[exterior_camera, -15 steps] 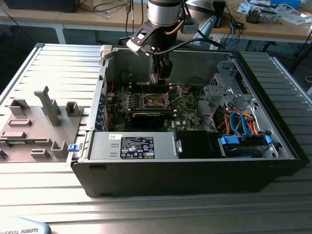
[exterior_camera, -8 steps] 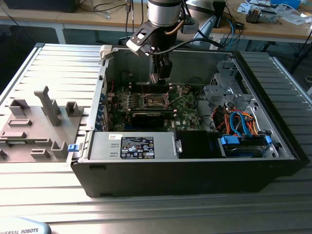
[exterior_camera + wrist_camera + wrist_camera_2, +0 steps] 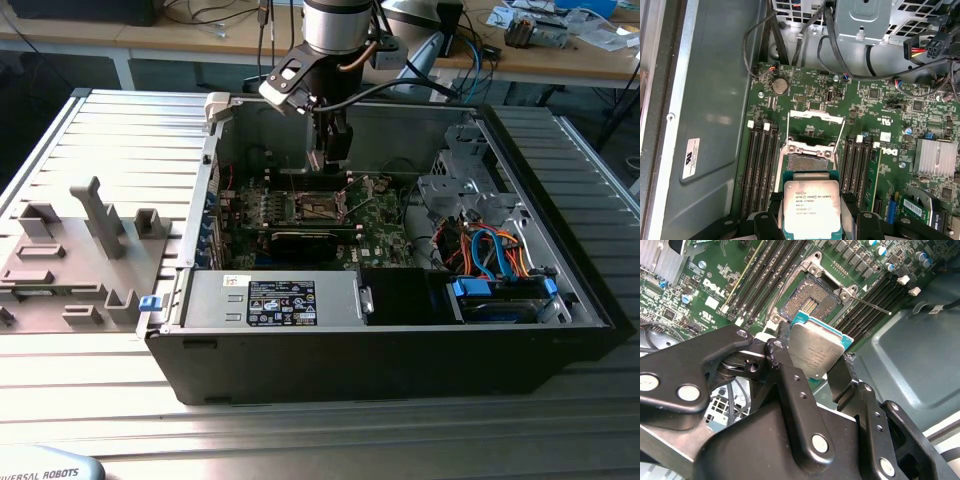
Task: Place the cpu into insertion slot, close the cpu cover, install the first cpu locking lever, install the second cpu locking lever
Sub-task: 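Place the cpu into insertion slot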
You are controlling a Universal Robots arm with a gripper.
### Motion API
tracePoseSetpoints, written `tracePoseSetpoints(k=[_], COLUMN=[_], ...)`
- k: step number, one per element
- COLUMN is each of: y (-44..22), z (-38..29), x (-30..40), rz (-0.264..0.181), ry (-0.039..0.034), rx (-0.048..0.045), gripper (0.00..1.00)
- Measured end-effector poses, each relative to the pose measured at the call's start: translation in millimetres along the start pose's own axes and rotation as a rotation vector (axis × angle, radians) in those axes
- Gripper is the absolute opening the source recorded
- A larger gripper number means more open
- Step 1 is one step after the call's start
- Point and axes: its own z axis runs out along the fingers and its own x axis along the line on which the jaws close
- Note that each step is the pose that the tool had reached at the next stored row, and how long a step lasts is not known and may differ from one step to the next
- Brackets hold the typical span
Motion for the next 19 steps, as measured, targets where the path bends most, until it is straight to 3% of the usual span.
tracePoseSetpoints(k=[19], y=[0.0], z=[0.0], x=[0.0], rz=[0.017], ry=[-0.0006], rx=[-0.0004], gripper=[0.54])
